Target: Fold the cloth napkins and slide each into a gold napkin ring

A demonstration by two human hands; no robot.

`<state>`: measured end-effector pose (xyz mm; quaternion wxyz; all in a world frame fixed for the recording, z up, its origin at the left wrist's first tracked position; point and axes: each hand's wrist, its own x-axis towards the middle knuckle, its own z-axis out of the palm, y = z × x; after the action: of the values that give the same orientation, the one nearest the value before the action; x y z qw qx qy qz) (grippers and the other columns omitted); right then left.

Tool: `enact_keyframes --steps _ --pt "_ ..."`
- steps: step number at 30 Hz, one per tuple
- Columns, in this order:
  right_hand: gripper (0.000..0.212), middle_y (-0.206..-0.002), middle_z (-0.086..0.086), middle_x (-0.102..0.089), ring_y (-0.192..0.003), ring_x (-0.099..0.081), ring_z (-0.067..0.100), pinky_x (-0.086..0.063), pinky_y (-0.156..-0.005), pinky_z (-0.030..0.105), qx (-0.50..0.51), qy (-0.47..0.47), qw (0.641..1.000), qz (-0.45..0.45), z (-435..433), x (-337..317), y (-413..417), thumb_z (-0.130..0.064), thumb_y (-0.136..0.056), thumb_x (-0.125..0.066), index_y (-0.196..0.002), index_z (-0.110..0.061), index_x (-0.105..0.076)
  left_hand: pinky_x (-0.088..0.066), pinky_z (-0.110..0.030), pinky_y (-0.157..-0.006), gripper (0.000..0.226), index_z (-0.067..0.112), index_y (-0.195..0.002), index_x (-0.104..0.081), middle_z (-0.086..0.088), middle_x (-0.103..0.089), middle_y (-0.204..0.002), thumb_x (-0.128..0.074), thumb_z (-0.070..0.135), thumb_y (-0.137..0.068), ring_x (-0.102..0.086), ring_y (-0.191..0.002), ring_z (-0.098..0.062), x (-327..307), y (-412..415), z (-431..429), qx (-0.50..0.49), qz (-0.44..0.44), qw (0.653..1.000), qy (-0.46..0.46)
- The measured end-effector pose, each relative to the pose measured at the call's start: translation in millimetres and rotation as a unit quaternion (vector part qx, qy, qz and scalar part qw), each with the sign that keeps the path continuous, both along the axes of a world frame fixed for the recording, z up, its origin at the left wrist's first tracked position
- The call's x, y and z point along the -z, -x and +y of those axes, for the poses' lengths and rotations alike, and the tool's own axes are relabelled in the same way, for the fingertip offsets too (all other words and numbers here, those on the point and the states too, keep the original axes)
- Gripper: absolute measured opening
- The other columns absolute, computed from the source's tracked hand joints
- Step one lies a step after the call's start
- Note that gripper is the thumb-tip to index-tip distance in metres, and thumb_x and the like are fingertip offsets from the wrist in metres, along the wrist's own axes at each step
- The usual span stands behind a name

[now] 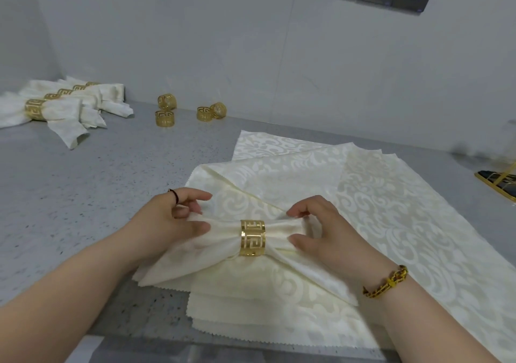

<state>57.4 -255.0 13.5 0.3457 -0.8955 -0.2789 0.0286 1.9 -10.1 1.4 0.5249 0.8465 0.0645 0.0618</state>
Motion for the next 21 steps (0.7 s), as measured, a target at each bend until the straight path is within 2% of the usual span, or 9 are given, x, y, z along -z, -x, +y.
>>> enact_keyframes --steps 3,5,7,10,13,16,19,21 --pt "0.025 -0.104 -0.017 -0.046 -0.092 -0.048 -0.001 -0.039 -0.072 0.006 0.082 -0.091 0.987 0.107 -1.5 -1.6 3.0 -0.027 -0.086 -0.059 -0.106 -0.035 -0.047 -0.036 -0.009 -0.064 0.031 0.036 -0.099 -0.055 0.022 -0.055 -0.098 -0.07 0.017 -0.079 -0.054 -0.08 0.005 -1.5 5.4 3.9 -0.02 0.005 0.999 0.034" --pt "0.027 -0.102 -0.012 -0.049 -0.085 -0.049 0.002 -0.038 -0.068 0.007 0.108 -0.056 0.984 0.131 -1.4 1.1 1.8 -0.031 -0.088 -0.057 -0.113 -0.027 -0.047 -0.038 -0.01 -0.066 0.039 0.031 -0.107 -0.053 0.021 -0.056 -0.1 -0.071 0.014 -0.078 -0.057 -0.082 0.001 -2.6 6.8 4.9 -0.009 0.023 0.999 0.041" --pt "0.02 -0.09 -0.007 -0.055 -0.076 -0.051 0.005 -0.039 -0.064 0.011 0.107 -0.036 0.984 0.137 1.9 2.0 2.1 -0.027 -0.087 -0.059 -0.103 -0.017 -0.055 -0.04 -0.012 -0.067 0.042 0.032 -0.102 -0.055 0.014 -0.06 -0.1 -0.073 0.006 -0.074 -0.059 -0.081 -0.004 -5.4 7.8 1.6 0.006 0.032 0.999 0.04" --pt "0.017 -0.085 0.011 -0.063 -0.076 -0.059 0.02 -0.047 -0.07 0.03 0.118 -0.149 0.96 0.205 3.4 2.6 1.7 -0.016 -0.085 -0.062 -0.093 -0.001 -0.062 -0.044 -0.012 -0.066 0.044 0.033 -0.087 -0.059 0.006 -0.063 -0.089 -0.072 -0.006 -0.07 -0.058 -0.079 -0.006 -8.0 9.2 -1.9 -0.011 -0.009 0.997 0.071" --pt "0.011 -0.09 0.018 -0.064 -0.083 -0.061 0.03 -0.049 -0.084 0.046 0.125 -0.226 0.939 0.227 5.6 3.0 0.6 -0.01 -0.086 -0.059 -0.09 -0.001 -0.061 -0.045 -0.002 -0.056 0.039 0.027 -0.084 -0.063 0.003 -0.059 -0.081 -0.069 -0.009 -0.071 -0.058 -0.064 0.004 -10.5 8.5 -1.1 -0.073 -0.092 0.981 0.155" --pt "0.006 -0.088 0.015 -0.062 -0.079 -0.059 0.026 -0.05 -0.079 0.041 0.131 -0.233 0.937 0.227 14.7 6.9 1.5 -0.009 -0.086 -0.059 -0.09 -0.005 -0.06 -0.041 0.003 -0.056 0.036 0.03 -0.087 -0.06 0.012 -0.06 -0.09 -0.067 -0.003 -0.076 -0.059 -0.068 0.009 -7.4 4.9 -4.1 -0.092 -0.115 0.977 0.154" --pt "0.011 -0.088 0.014 -0.061 -0.081 -0.059 0.026 -0.049 -0.076 0.036 0.099 -0.287 0.899 0.317 22.5 4.9 -0.5 -0.013 -0.086 -0.059 -0.092 -0.004 -0.059 -0.044 0.0 -0.055 0.035 0.022 -0.102 -0.057 0.013 -0.059 -0.098 -0.063 -0.004 -0.08 -0.062 -0.066 0.013 -4.5 0.7 0.2 -0.098 -0.111 0.967 0.208" --pt "0.017 -0.087 0.016 -0.056 -0.082 -0.053 0.028 -0.043 -0.077 0.037 0.096 -0.297 0.889 0.335 26.8 3.0 -3.7 -0.021 -0.087 -0.058 -0.09 -0.004 -0.056 -0.045 -0.001 -0.056 0.037 0.02 -0.106 -0.056 0.012 -0.059 -0.1 -0.062 -0.005 -0.08 -0.063 -0.065 0.013 -4.1 -0.6 6.8 -0.092 -0.108 0.967 0.212"
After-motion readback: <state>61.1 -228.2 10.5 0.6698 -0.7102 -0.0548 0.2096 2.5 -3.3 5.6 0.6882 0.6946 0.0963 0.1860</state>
